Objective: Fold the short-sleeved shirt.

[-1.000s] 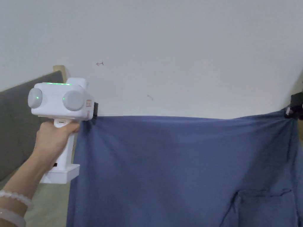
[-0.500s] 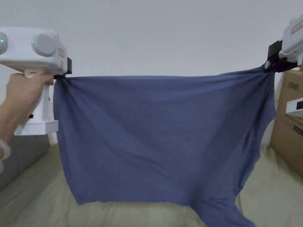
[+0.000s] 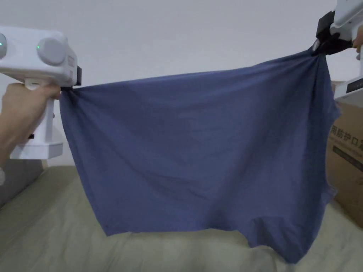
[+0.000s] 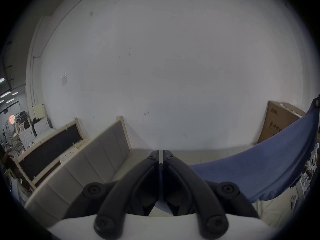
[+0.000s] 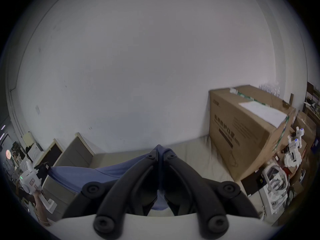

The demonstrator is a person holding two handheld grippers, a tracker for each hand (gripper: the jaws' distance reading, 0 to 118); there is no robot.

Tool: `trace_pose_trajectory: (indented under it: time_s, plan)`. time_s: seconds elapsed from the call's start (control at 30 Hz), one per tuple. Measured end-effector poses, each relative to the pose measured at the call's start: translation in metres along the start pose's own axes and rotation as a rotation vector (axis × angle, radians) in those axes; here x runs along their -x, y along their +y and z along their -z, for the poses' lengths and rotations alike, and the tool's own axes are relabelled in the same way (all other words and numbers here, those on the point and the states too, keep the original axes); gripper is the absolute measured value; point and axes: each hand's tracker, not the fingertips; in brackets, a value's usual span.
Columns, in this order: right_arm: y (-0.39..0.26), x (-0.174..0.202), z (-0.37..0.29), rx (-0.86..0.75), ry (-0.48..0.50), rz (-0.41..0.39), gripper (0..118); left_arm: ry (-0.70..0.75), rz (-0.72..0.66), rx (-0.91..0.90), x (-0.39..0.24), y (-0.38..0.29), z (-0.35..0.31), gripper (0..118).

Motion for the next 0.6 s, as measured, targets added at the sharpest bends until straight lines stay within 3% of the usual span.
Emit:
trace_pose_trajectory:
  time_s: [0.07,0.23,0.4,0.6]
  plan:
    - [-0.031,-0.013,0.021,0.063,-0.018,0.018,4,-0.016,-0.006,0.06,-0.009,-0.039,0.009,2]
    - [-0.138,-0.043,0.081,0.254,-0.072,-0.033,4,-0.039,0.014,0.21,-0.029,-0.167,0.032,2]
    - [-0.247,-0.078,0.135,0.404,-0.116,0.006,4,-0.034,-0.029,0.394,-0.041,-0.29,0.047,2]
    - [-0.36,-0.1,0.146,0.484,-0.103,-0.046,4,-0.039,-0.101,0.446,-0.028,-0.365,0.034,2]
